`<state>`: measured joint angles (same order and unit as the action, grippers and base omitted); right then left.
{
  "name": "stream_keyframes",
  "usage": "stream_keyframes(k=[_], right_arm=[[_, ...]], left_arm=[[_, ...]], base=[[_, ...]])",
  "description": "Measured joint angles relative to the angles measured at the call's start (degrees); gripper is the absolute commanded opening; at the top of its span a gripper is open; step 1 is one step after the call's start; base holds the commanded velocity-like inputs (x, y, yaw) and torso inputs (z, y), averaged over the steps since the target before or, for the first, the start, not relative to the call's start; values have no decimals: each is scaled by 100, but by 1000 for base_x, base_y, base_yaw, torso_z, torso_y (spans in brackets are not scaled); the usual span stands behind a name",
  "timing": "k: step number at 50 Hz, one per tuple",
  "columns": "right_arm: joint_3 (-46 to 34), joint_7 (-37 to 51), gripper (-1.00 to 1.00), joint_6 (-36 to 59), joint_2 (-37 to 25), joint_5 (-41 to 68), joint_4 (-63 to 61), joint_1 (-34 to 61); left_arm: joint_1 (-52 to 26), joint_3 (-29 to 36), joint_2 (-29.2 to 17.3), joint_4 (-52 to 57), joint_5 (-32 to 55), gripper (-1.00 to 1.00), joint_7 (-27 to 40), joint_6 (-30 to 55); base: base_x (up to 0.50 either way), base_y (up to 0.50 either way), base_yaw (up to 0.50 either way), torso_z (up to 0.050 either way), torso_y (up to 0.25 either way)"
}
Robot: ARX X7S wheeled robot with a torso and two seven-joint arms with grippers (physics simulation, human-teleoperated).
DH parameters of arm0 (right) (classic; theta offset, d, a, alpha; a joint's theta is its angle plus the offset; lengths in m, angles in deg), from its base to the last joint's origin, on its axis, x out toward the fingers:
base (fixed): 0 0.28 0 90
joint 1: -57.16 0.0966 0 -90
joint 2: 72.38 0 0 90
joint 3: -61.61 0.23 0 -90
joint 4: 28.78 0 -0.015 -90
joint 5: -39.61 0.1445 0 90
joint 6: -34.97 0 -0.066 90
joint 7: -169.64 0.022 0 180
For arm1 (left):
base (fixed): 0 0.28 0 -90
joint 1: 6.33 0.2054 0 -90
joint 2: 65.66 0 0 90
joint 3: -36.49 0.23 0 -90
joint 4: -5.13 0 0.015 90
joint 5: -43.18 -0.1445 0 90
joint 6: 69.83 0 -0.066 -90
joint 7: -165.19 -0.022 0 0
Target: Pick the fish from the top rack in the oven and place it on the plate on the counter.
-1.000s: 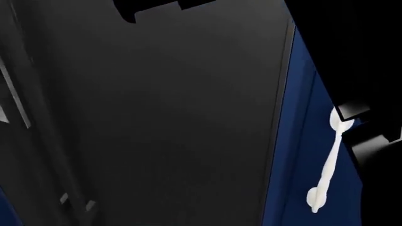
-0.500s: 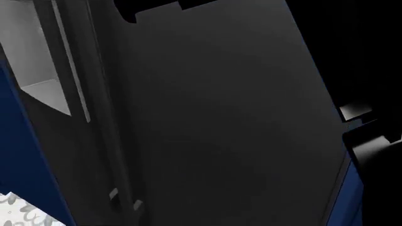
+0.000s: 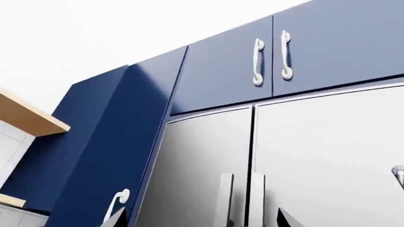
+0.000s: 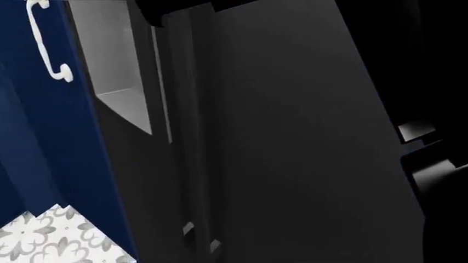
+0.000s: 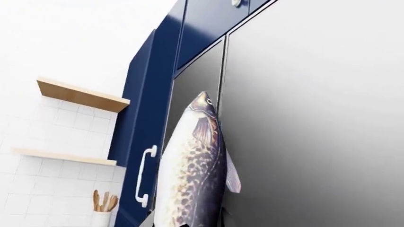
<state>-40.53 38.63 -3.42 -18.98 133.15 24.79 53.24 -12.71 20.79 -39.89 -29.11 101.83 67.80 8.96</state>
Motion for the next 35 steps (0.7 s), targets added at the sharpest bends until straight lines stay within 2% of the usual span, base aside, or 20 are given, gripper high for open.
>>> stream_keyframes(k=[35], right_arm=[[-4, -17, -100, -83, -76, 20, -42, -45]], left_arm=[[17, -99, 66, 30, 48, 100, 13, 111]], base=[[63, 59, 500, 0, 0]])
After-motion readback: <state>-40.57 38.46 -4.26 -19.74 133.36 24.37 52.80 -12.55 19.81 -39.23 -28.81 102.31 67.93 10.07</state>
